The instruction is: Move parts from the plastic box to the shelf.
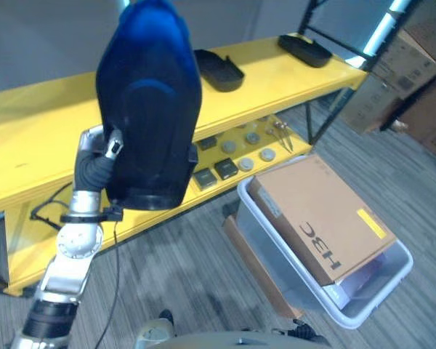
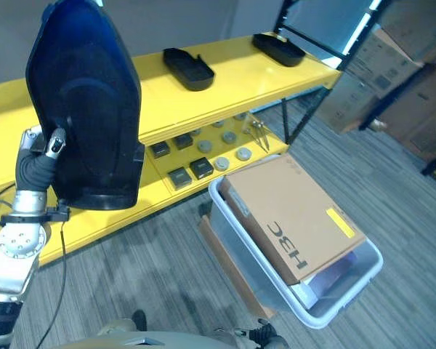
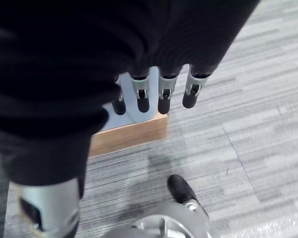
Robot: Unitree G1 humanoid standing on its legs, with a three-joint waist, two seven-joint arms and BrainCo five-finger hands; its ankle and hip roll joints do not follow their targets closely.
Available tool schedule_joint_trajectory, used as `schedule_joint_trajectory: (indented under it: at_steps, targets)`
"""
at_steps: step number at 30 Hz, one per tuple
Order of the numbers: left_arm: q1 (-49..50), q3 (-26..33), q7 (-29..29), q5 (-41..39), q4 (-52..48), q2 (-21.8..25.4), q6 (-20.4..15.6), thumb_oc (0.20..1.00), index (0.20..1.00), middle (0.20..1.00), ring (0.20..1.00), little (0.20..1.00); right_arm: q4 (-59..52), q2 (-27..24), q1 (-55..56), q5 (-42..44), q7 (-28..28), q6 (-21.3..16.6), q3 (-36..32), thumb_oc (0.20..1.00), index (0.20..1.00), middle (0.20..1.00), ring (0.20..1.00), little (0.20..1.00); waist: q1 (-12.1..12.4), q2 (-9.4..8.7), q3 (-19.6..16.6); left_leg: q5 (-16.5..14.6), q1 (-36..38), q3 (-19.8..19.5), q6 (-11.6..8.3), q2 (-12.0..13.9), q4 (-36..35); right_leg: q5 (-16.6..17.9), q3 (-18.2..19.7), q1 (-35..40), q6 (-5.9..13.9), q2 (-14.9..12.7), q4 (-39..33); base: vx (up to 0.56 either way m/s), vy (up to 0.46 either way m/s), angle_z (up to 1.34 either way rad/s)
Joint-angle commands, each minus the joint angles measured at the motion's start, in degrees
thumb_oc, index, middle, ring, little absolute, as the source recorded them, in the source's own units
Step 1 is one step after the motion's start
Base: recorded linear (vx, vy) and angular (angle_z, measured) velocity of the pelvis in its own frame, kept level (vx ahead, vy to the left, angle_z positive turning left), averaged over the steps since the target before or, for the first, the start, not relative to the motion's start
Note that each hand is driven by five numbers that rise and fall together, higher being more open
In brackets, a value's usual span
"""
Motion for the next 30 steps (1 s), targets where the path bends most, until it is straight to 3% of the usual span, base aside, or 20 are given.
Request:
schedule_joint_trajectory:
  at_steps: [1,3,4,5,7,8,9,15,17,19,20,22,25,26,30]
  targets:
    - [-3.14,-0.54,3.06,2.28,-4.88,0.55,-3.07,0.200,0.200,0.200,0.200,0.200,-2.23,-1.73,-1.85,-0.35,-3.76,-0.87,0.33,1.000,1.000,1.000,1.000,1.000,-2.03,2.06,0.13,-1.88,2.31,-0.59,0.14,0.90,-3.41,-0.31,8.89,-7.81,3.93,1.06,11.35,-0.05,0.105,0.19]
    - [-4.77,-2.06,3.85,2.74,-3.64,1.01,-3.23,0.200,0.200,0.200,0.200,0.200,-2.97,-1.29,-2.25,-0.05,-3.57,-1.33,1.77,1.000,1.000,1.000,1.000,1.000,-3.99,1.93,-0.32,-0.30,3.48,-3.76,-0.63,0.79,-7.38,-2.64,19.36,-11.00,3.84,7.74,7.49,0.01,0.013,0.18]
    - [-4.82,-2.08,3.88,2.75,-3.57,1.03,-3.27,0.200,0.200,0.200,0.200,0.200,-2.97,-1.28,-2.27,-0.04,-3.58,-1.33,1.78,1.000,1.000,1.000,1.000,1.000,-3.90,2.01,-0.46,-0.03,3.32,-3.66,-0.69,0.92,-7.55,-2.28,19.37,-11.08,3.70,7.94,7.07,0.08,-0.062,0.69]
    - [-5.17,-2.43,3.93,2.12,-3.30,0.90,-3.49,0.200,0.200,0.200,0.200,0.200,-3.57,-1.41,-2.16,0.08,-3.78,-1.65,2.27,1.000,1.000,1.000,1.000,1.000,-4.38,2.15,-0.80,0.52,3.12,-5.27,-1.15,0.91,-8.26,-3.38,23.58,-11.05,3.63,10.23,3.11,0.07,-0.077,0.80]
    - [-6.32,-3.87,3.53,0.38,-2.35,0.08,-3.90,0.200,0.200,0.200,0.200,0.200,-3.44,-1.33,-1.50,1.95,-4.22,-2.12,2.18,1.000,1.000,1.000,1.000,1.000,-5.20,2.25,-0.93,0.71,2.55,-8.12,-1.46,0.92,-8.57,-3.52,29.08,-11.08,3.19,12.19,-1.03,0.15,-0.150,0.63]
    - [-7.49,-5.40,2.89,-0.88,-1.19,-0.33,-3.98,0.200,0.200,0.200,0.200,0.200,-3.52,-1.17,0.04,4.61,-4.46,-2.75,1.46,1.000,1.000,1.000,1.000,1.000,-6.00,1.94,-1.76,1.12,1.57,-10.73,-1.90,0.67,-8.71,-3.55,34.09,-10.74,2.79,14.27,-4.46,0.24,-0.256,1.25]
    - [-7.80,-6.18,3.58,-0.29,-0.02,-0.71,-3.44,0.200,0.200,0.200,0.200,0.200,-3.01,-0.38,0.90,6.78,-4.25,-2.91,0.65,1.000,1.000,1.000,1.000,1.000,-5.92,1.62,-2.68,0.54,1.21,-12.63,-1.94,0.37,-8.02,-4.57,34.25,-9.98,1.93,14.71,-4.76,0.18,-0.210,1.56]
    - [0.51,-0.80,3.88,-3.42,-0.88,-4.21,-3.74,0.200,0.200,0.200,0.200,0.200,-2.22,0.50,1.50,10.46,-3.48,-3.71,-1.30,1.000,1.000,1.000,1.000,1.000,-3.97,2.19,-3.56,-1.12,0.67,-12.51,-3.18,1.04,-3.48,-3.70,31.50,-6.15,1.30,14.47,-9.32,0.11,-0.217,0.51]
    - [1.48,0.12,4.34,-4.28,-1.69,-4.47,-3.90,0.200,0.200,0.200,0.200,0.200,-2.20,-0.82,1.21,12.96,-3.34,-4.30,-3.20,1.000,1.000,1.000,1.000,1.000,-3.55,3.18,-2.08,0.08,-1.80,-12.95,-3.89,1.08,-2.78,-3.88,29.83,-6.59,1.07,14.26,-8.88,-0.06,-0.046,0.32]
    - [2.05,0.01,3.31,-3.96,-1.56,-4.55,-3.50,0.200,0.200,0.200,0.200,0.200,-1.17,-2.76,2.14,11.04,-2.84,-3.80,-4.01,1.000,1.000,1.000,1.000,1.000,-3.75,4.32,-1.76,1.98,-3.95,-9.60,-4.62,2.76,-3.47,-4.17,24.36,-7.31,0.77,12.54,-8.36,-0.06,-0.006,0.69]
    - [2.10,0.01,3.26,-3.99,-1.63,-4.60,-3.45,0.200,0.200,0.200,0.200,0.200,-1.17,-2.79,2.17,11.00,-2.84,-3.81,-4.03,1.000,1.000,1.000,1.000,1.000,-3.95,4.39,-1.86,2.01,-4.04,-9.83,-4.66,2.75,-3.49,-4.25,24.11,-7.32,0.76,12.53,-8.34,-0.02,0.009,1.03]
    - [0.93,-0.34,3.13,-4.42,-1.14,-4.34,-3.22,0.200,0.200,0.200,0.200,0.200,-1.23,-3.44,2.33,13.22,-3.85,-3.67,-6.24,1.000,1.000,1.000,1.000,1.000,-4.37,5.13,-2.23,4.60,-4.40,-4.93,-6.65,6.70,-5.01,-3.95,18.97,-6.09,1.43,10.64,-10.26,0.00,0.059,1.79]
    - [0.30,0.34,4.18,-3.96,-0.99,-3.87,-3.26,0.200,0.200,0.200,0.200,0.200,-3.20,-2.86,2.69,17.26,-2.91,-4.90,-7.18,1.000,1.000,1.000,1.000,1.000,-4.06,6.13,-2.60,7.49,-4.10,-5.10,-8.36,9.95,-9.14,-3.56,17.45,-4.58,2.25,10.11,-11.95,0.04,0.154,1.05]
    - [-0.86,-0.18,4.70,-3.96,-0.68,-3.62,-3.26,0.200,0.200,0.200,0.200,0.200,-3.48,-2.94,2.81,18.23,-2.66,-4.88,-7.33,1.000,1.000,1.000,1.000,1.000,-3.42,6.39,-1.48,10.52,-6.29,-4.99,-9.48,12.89,-10.39,-3.77,16.13,-4.52,2.73,8.50,-10.72,0.05,0.340,0.40]
    - [-1.35,-0.72,5.73,-4.02,0.77,-4.01,-3.13,0.200,0.200,0.200,0.200,0.200,-3.17,-2.75,1.83,19.50,-2.97,-4.75,-7.05,1.000,1.000,1.000,1.000,1.000,-2.97,6.57,-0.51,11.55,-9.29,-6.08,-10.54,15.38,-11.19,-4.08,15.29,-3.03,3.87,5.99,-10.70,0.11,0.260,0.48]
